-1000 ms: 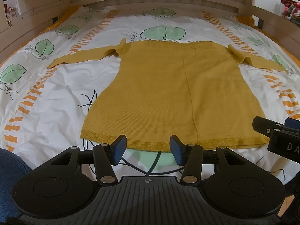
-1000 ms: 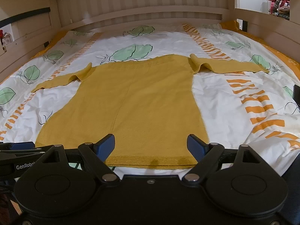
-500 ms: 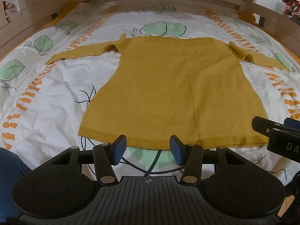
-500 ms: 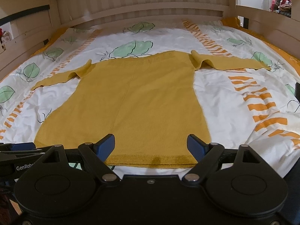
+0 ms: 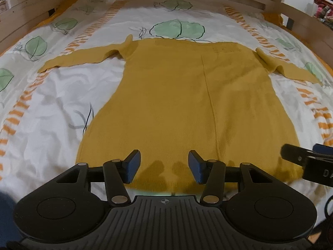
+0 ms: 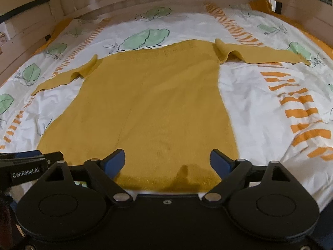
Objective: Fold small clothes
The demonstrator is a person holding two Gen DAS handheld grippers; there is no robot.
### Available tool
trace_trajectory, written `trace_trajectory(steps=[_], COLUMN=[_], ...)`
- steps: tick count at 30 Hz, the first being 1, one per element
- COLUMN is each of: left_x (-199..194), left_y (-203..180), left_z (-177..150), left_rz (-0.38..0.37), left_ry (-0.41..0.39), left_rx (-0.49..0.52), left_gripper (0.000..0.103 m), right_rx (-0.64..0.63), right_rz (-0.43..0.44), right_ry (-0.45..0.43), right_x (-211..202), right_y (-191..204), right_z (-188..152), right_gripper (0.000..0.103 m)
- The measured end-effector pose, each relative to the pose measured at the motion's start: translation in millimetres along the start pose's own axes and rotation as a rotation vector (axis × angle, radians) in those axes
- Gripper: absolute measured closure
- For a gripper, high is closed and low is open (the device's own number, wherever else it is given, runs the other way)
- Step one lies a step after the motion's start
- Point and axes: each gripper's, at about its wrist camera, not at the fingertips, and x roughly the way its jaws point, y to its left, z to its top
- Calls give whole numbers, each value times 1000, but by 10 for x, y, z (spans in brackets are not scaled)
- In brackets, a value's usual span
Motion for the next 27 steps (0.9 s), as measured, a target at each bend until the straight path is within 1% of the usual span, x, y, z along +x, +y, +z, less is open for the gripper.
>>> trace_trajectory(steps=[6, 12, 14, 19, 22, 27], left_x=[331, 783, 926, 1244, 1438, 1747], left_y=[31, 52, 54, 24, -5, -15], left_z=[392, 784, 903, 1170, 1282, 1340], left_rz=[-21, -33, -28, -23, -26, -58], left_ry=[16, 27, 22, -14, -20, 46], left_rx=[17, 43, 57, 88, 82, 25], left_gripper=[54, 54, 54, 54, 54, 54], right_rx=[10, 44, 58, 109, 136, 136], right_rz=[-11, 4, -5, -71, -125, -226], right_ry=[47, 91, 95, 57, 23, -34], right_x=[253, 568, 662, 842, 938, 1093], right_y=[-122, -363, -475, -827, -1108, -1632], right_z=[299, 639, 755, 1120, 1364, 1773], right_gripper=[12, 12, 12, 12, 12, 13])
